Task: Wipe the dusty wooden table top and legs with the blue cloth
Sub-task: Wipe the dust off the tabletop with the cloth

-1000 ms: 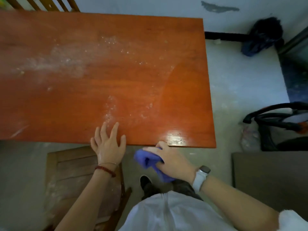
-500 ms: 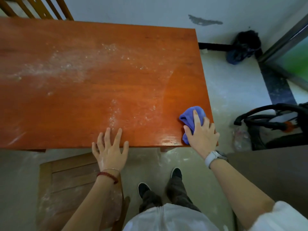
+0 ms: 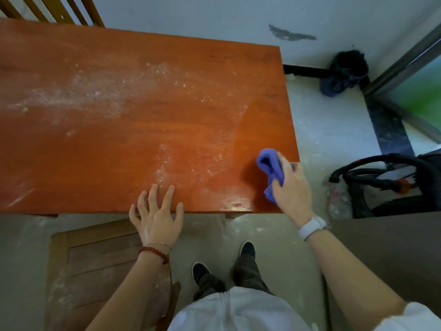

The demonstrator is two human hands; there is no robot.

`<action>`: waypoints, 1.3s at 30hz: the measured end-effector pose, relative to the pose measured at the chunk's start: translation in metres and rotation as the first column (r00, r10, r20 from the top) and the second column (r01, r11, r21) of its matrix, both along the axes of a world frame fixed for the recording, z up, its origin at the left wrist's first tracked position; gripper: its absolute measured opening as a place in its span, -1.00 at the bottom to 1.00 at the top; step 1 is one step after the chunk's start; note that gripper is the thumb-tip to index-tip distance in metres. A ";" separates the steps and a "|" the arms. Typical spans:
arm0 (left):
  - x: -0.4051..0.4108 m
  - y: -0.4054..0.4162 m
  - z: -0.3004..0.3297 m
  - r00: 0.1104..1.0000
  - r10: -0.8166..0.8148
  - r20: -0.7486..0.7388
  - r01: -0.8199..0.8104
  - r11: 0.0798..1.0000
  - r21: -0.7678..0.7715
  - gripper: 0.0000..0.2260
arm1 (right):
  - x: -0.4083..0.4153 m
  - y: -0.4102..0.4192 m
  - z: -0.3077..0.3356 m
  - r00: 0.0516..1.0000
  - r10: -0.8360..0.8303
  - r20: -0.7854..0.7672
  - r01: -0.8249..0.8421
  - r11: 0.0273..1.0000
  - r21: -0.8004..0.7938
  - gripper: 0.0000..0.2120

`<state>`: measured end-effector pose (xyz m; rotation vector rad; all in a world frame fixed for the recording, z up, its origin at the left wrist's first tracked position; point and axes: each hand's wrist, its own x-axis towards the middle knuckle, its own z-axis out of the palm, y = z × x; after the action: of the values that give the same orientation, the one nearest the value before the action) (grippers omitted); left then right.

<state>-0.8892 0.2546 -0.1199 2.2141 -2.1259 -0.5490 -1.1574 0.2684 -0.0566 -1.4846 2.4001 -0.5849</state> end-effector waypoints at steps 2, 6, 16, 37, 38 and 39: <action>-0.001 0.000 -0.001 1.000 0.007 0.001 -0.007 1.000 -0.003 -0.51 | -0.027 -0.003 -0.003 0.974 -0.211 -0.080 0.215 0.975 0.056 -0.46; 0.000 0.000 -0.002 1.000 -0.012 0.020 0.011 1.000 0.005 -0.46 | -0.004 -0.011 -0.029 0.952 -0.238 -0.193 0.284 0.923 0.261 -0.47; 0.054 -0.029 0.013 0.968 0.202 -0.147 -0.219 0.970 -0.108 -0.62 | 0.109 -0.036 -0.014 0.864 0.433 0.256 -0.466 0.881 0.082 -0.58; 0.093 -0.046 -0.002 0.986 0.131 -0.103 -0.133 0.991 -0.012 -0.53 | 0.155 -0.075 -0.048 0.743 0.666 -0.069 -0.659 0.745 0.103 -0.46; 0.099 -0.047 0.000 0.983 0.122 -0.140 -0.126 0.992 -0.021 -0.53 | 0.174 -0.058 -0.046 0.590 0.804 0.076 -0.806 0.581 0.112 -0.46; 0.106 -0.049 0.002 0.980 0.117 -0.164 -0.124 0.992 -0.037 -0.53 | 0.186 -0.044 -0.041 0.445 0.864 0.236 -0.896 0.433 0.101 -0.47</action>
<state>-0.7835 0.2055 -0.1174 2.1743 -1.8935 -0.6404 -0.9717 0.2243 -0.0980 -2.1789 1.1554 -0.1381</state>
